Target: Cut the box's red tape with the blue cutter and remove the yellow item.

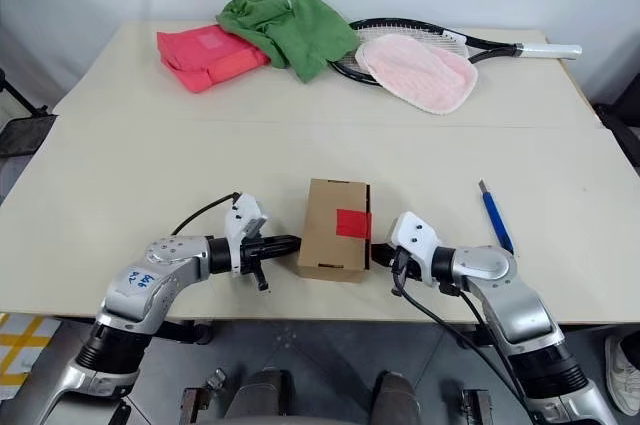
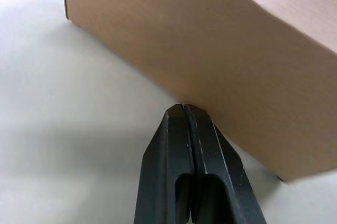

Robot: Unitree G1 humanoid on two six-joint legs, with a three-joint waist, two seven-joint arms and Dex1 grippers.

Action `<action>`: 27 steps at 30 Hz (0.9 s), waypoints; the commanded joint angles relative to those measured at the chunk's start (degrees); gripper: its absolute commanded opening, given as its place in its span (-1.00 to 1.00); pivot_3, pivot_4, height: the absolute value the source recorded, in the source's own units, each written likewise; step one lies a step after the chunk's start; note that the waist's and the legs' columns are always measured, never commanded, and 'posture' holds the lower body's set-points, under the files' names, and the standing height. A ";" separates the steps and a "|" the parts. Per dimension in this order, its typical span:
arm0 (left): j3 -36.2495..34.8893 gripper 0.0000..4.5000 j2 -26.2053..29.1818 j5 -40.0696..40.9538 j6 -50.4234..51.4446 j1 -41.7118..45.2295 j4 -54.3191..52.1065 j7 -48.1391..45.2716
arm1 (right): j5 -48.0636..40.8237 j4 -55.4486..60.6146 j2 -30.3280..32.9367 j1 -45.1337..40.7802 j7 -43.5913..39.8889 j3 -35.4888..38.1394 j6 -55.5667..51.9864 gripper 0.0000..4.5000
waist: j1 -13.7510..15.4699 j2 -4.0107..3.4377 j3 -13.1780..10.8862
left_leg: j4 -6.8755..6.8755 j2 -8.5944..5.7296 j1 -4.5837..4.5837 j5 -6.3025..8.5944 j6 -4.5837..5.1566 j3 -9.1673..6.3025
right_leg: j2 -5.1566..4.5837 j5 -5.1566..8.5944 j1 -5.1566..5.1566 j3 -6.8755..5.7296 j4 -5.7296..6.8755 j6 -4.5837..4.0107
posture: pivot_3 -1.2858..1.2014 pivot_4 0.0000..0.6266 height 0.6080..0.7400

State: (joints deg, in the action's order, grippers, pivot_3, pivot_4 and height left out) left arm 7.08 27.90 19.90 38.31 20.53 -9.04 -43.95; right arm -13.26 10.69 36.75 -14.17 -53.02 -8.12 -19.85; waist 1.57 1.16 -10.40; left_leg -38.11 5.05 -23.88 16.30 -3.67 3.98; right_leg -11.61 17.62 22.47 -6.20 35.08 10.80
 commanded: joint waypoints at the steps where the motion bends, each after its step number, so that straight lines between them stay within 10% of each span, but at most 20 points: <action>1: -2.21 -1.00 2.60 1.25 -0.26 -0.48 -2.53 -1.80 | -2.46 4.03 3.37 2.03 -0.72 4.47 -2.73 -0.99 | 0.05 0.00 0.00 | 0.00 0.00 -0.01 0.00 0.00 0.00 | 0.00 0.00 0.00 0.00 -0.02 0.00 | 0.03 -0.52 1.00; 7: -8.40 -1.00 14.95 7.84 -6.54 0.97 -1.54 -19.76 | -20.39 13.44 14.85 -1.44 0.93 16.76 -42.37 -0.31 | -0.20 -0.05 -0.02 | 0.08 0.01 -0.01 0.00 0.00 0.00 | 0.01 0.02 0.09 0.00 0.01 -0.04 | 0.03 -0.52 1.00; 13: -7.37 -1.00 10.42 8.63 -10.73 10.60 2.62 -21.51 | -32.34 11.14 8.80 -17.79 10.76 21.70 -72.28 0.56 | 0.13 -0.05 -0.02 | 0.00 0.01 0.02 0.00 0.01 -0.02 | 0.00 0.01 -0.02 0.00 0.03 -0.07 | 0.03 -0.52 1.00; 27: 6.52 -1.00 0.79 -3.81 -18.13 18.94 10.57 -18.60 | -55.50 -3.98 0.23 -26.52 43.09 20.35 -72.65 0.56 | -0.33 -0.04 -0.01 | 0.09 0.00 -0.09 0.00 0.01 -0.01 | 0.01 0.00 0.16 -0.02 0.07 -0.04 | 0.03 -0.52 1.00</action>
State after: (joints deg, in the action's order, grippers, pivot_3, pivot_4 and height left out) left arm 13.14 29.11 16.90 21.61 38.63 2.04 -62.64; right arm -65.68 6.22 37.12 -39.59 -12.17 11.50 -92.21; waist 1.24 1.12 -10.41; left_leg -38.03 5.05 -23.99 16.30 -3.66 3.97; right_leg -11.60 17.62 22.62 -6.22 35.14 10.76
